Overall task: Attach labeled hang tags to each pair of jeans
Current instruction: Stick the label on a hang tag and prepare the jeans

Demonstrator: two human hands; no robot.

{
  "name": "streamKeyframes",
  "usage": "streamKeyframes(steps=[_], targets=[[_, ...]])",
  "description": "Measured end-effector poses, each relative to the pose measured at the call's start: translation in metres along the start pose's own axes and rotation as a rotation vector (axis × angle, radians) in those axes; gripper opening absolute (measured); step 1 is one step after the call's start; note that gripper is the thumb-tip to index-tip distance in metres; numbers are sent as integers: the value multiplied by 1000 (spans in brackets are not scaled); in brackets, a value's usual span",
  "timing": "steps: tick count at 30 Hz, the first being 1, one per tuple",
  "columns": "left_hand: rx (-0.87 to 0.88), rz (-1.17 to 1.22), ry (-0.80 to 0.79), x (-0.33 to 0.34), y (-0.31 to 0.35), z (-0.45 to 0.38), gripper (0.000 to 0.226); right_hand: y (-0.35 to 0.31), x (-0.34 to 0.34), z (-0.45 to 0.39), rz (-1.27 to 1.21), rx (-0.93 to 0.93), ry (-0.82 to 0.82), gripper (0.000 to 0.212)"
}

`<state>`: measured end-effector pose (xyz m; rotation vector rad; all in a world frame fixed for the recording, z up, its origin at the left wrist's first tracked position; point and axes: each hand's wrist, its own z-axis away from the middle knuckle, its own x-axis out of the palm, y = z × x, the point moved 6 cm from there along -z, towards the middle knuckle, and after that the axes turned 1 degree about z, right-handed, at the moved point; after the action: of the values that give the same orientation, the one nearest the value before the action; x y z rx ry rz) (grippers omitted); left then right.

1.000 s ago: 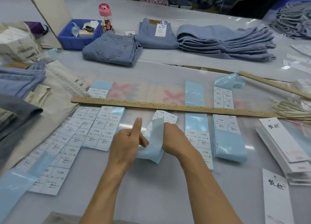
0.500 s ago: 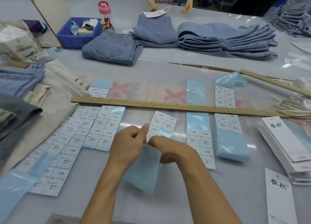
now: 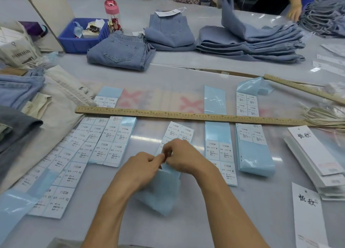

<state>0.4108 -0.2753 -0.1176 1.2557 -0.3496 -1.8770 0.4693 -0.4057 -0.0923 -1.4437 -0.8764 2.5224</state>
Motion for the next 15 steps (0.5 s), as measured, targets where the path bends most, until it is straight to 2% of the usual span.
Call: streamKeyframes(steps=[2, 3, 5, 8, 10, 12, 15], targets=[[11, -26, -75, 4, 2, 4, 44, 16, -18, 1, -32, 146, 257, 23], [19, -22, -102, 5, 4, 6, 42, 23, -22, 2, -37, 210, 303, 25], [84, -20, -116, 5, 10, 10, 35, 31, -17, 1, -11, 282, 265, 33], [178, -27, -92, 3, 18, 13, 21, 27, -8, -5, -10, 248, 254, 38], [160, -25, -82, 1, 17, 14, 22, 22, -3, -7, 12, 201, 259, 37], [167, -96, -21, -4, 17, 13, 33, 19, 2, -8, 81, 159, 262, 36], [181, -194, 2, -6, 17, 13, 32, 15, 10, -11, 126, 98, 260, 46]])
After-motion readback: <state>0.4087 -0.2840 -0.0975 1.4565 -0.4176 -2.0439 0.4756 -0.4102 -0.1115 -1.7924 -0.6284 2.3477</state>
